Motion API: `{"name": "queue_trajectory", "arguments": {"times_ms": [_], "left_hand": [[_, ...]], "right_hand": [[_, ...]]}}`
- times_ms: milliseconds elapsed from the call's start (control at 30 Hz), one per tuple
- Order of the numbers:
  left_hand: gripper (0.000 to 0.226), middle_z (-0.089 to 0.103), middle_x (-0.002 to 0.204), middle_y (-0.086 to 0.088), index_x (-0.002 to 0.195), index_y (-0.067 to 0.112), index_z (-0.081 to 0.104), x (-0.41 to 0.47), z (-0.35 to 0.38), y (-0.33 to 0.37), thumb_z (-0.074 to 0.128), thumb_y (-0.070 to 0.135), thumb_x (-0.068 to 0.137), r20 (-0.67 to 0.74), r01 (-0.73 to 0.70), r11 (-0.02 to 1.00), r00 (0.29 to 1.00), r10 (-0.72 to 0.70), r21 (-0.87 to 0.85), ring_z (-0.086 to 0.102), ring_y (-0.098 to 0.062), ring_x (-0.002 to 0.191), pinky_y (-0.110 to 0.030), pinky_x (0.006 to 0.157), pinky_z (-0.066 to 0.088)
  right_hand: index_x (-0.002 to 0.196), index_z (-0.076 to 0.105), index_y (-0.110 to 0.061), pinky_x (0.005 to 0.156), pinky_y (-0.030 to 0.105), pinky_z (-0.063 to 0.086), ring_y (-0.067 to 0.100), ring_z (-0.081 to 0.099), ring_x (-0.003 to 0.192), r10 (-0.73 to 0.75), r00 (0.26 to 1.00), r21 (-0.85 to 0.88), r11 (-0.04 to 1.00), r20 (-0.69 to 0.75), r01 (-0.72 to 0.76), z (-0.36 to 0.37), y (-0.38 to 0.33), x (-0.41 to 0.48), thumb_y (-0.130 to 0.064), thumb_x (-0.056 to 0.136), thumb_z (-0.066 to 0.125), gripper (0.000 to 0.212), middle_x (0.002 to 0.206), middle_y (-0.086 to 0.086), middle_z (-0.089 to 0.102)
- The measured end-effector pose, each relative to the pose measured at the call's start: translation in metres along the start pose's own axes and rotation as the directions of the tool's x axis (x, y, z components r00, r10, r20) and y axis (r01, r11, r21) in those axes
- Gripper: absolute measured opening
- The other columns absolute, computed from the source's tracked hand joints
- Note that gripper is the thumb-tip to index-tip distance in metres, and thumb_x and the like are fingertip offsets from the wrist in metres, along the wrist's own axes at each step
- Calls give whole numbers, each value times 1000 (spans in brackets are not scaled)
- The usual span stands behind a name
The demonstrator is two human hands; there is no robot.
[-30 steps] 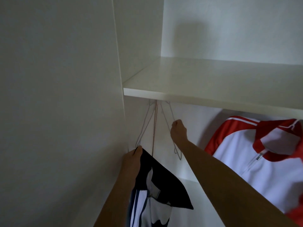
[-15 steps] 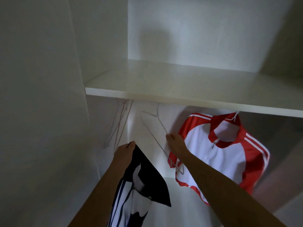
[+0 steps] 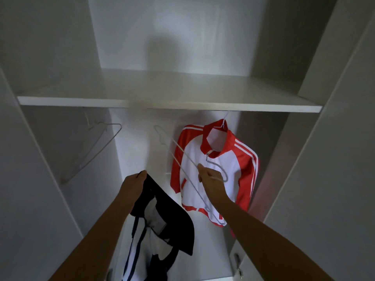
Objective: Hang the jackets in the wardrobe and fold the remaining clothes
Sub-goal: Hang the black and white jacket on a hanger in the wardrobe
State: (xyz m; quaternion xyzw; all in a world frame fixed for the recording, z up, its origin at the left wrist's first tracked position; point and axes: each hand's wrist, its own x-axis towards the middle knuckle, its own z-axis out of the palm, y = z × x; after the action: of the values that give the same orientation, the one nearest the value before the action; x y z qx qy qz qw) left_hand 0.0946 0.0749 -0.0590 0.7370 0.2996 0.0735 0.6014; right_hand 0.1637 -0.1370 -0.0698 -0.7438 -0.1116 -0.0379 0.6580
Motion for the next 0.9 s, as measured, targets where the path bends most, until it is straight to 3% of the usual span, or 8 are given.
{"name": "queue_trajectory", "arguments": {"times_ms": [100, 233, 433, 600, 700, 767, 900], "left_hand": [[32, 50, 80, -8, 73, 14, 50, -21, 14, -8, 47, 32, 99, -6, 39, 998, 999, -40, -58, 49, -22, 74, -35, 85, 41], [26, 52, 102, -13, 104, 8, 53, -48, 39, -15, 48, 33, 98, 15, 90, 990, 996, -89, -105, 50, -28, 95, -37, 91, 41], [53, 53, 129, -22, 131, -5, 50, -81, 59, 2, 51, 35, 97, 35, 127, 982, 992, -123, -141, 52, -38, 117, -42, 103, 41], [53, 51, 132, -25, 133, -6, 47, -87, 44, 19, 52, 33, 97, -6, 95, 980, 995, -98, -176, 49, -39, 120, -48, 106, 39], [51, 53, 129, -25, 129, -6, 50, -96, 36, 23, 55, 32, 96, 12, 112, 972, 994, -112, -206, 52, -40, 118, -48, 105, 40], [46, 58, 120, -24, 119, -6, 57, -102, 36, 27, 56, 33, 95, 64, 115, 964, 993, -102, -240, 56, -39, 110, -48, 101, 43], [27, 60, 82, -15, 80, 3, 61, -118, 23, 57, 58, 26, 94, 63, 49, 939, 998, -29, -341, 57, -29, 72, -38, 70, 50]], "right_hand": [[54, 40, -7, 45, 13, 29, 3, 32, 38, 36, 999, 123, 992, -24, -33, -29, -13, -29, -23, 100, 46, 50, 40, -9, 33], [53, 38, -11, 44, 19, 26, 7, 27, 40, 41, 999, 318, 947, 34, -50, -61, -40, -63, -25, 100, 44, 49, 42, -4, 31], [48, 38, -13, 40, 18, 20, 7, 23, 37, -25, 997, 582, 813, 69, -20, -84, -74, -90, -28, 101, 38, 55, 40, -3, 28], [42, 49, -21, 40, 17, 21, 5, 25, 36, -24, 999, 737, 676, 48, -19, -108, -102, -97, -29, 102, 36, 62, 41, -4, 32], [42, 46, -19, 40, 18, 21, 6, 25, 36, -52, 996, 758, 652, 71, -20, -114, -106, -97, -30, 102, 35, 62, 42, -3, 31], [43, 45, -18, 40, 18, 21, 6, 25, 36, -67, 990, 733, 679, 123, -45, -105, -97, -95, -30, 101, 35, 60, 41, -3, 30], [48, 37, -16, 40, 19, 22, 8, 26, 36, -32, 966, 501, 859, 255, -104, -74, -51, -95, -27, 101, 39, 54, 40, -3, 30]]}}
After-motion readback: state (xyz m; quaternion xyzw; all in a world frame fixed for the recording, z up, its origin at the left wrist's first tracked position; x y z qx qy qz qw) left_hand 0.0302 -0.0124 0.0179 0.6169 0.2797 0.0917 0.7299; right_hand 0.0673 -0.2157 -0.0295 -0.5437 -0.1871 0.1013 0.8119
